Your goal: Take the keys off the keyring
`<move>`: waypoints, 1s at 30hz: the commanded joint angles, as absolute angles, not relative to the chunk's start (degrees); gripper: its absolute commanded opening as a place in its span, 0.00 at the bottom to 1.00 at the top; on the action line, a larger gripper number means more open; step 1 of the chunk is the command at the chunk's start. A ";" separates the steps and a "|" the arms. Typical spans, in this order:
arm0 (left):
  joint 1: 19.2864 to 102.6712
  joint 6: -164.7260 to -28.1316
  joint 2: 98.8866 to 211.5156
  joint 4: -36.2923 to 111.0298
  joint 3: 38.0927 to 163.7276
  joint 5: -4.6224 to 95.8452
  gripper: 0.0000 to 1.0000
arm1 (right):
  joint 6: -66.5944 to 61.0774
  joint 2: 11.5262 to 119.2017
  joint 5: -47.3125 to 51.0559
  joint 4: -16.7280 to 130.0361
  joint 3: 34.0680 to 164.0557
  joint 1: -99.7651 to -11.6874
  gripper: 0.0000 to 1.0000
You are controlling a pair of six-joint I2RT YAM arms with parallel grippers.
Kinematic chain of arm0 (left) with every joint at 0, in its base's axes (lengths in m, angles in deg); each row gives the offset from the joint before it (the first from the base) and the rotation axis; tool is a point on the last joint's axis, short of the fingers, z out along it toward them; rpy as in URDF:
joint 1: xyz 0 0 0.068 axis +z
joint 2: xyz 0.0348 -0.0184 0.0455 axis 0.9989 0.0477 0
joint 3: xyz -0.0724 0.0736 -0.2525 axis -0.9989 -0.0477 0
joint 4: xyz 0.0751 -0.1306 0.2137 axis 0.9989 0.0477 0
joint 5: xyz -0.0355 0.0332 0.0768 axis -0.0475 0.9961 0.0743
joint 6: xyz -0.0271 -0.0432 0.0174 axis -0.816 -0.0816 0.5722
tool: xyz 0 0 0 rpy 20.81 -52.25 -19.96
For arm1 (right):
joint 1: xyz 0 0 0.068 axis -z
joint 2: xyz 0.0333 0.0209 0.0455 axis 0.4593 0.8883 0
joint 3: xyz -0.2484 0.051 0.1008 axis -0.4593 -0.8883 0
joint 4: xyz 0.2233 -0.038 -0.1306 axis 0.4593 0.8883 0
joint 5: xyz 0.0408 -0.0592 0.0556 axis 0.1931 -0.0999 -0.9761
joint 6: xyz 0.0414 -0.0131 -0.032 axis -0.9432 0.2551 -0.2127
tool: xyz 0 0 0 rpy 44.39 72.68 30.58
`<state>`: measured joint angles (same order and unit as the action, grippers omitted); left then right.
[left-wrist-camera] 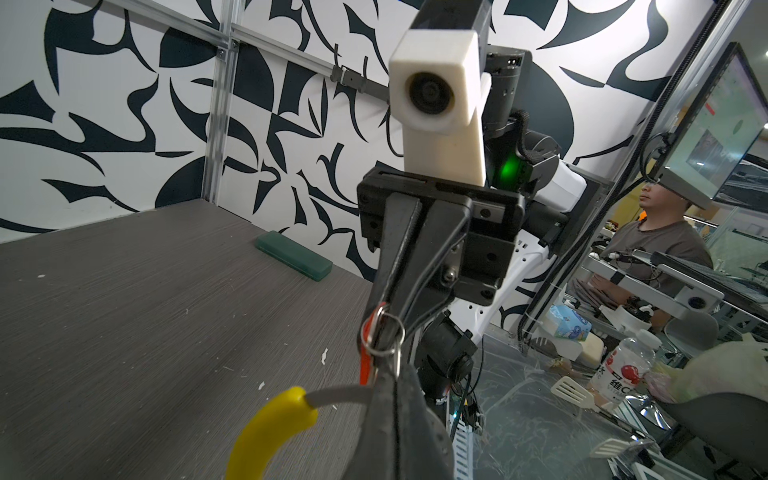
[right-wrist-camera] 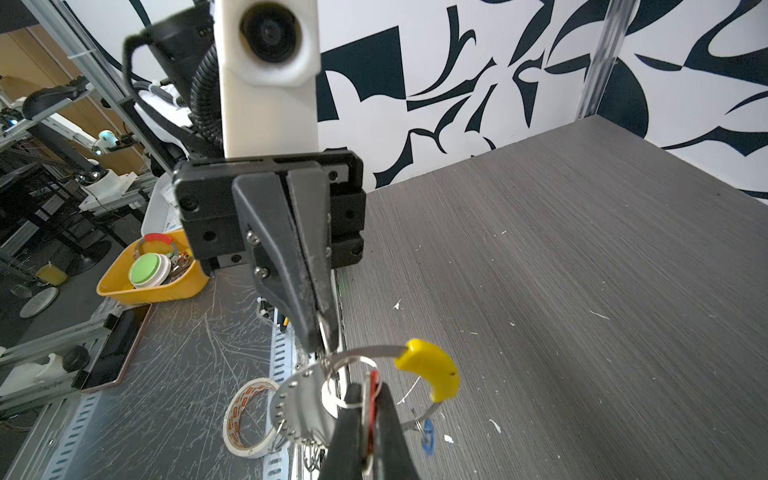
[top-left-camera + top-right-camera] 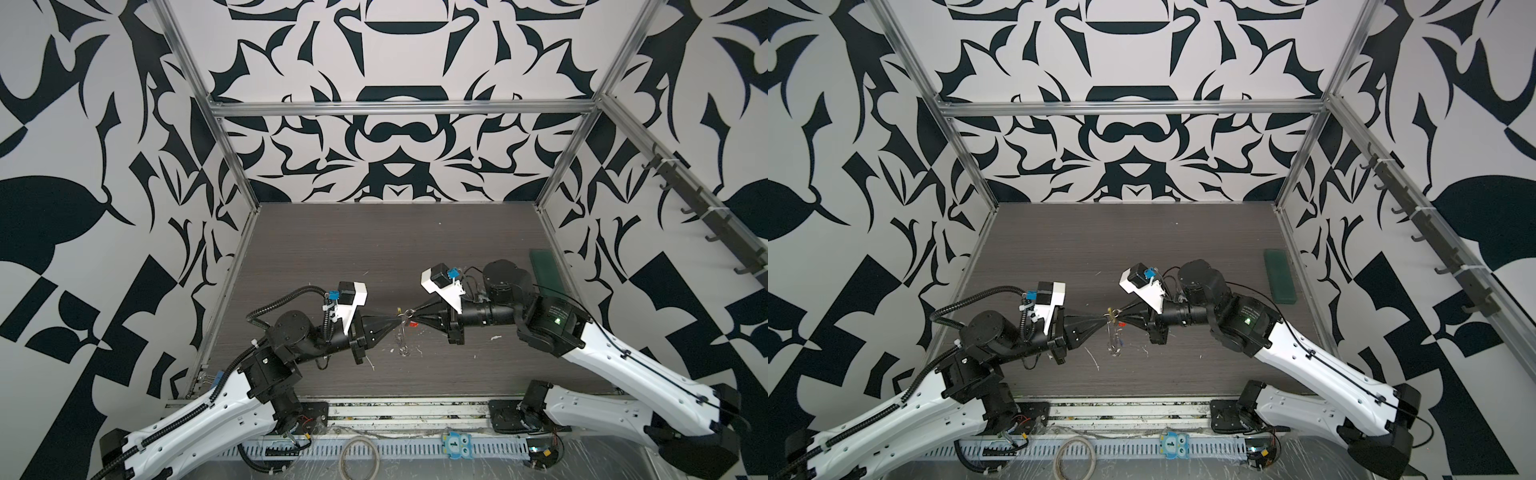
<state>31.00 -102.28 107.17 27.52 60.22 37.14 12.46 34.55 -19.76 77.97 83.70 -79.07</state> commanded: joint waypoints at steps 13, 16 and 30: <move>30.98 -104.23 102.43 18.59 56.93 35.80 0.00 | 11.54 35.35 -22.71 74.42 81.34 -78.07 0.00; 30.93 -104.78 102.38 16.63 56.45 36.50 0.00 | 10.89 36.30 -23.24 73.76 80.24 -78.06 0.00; 30.93 -104.97 103.02 6.93 53.45 45.10 0.00 | 8.42 36.62 -21.18 66.29 73.01 -83.96 0.00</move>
<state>30.93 -104.71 103.93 16.99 52.66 41.79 9.44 36.61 -23.15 66.83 75.17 -82.37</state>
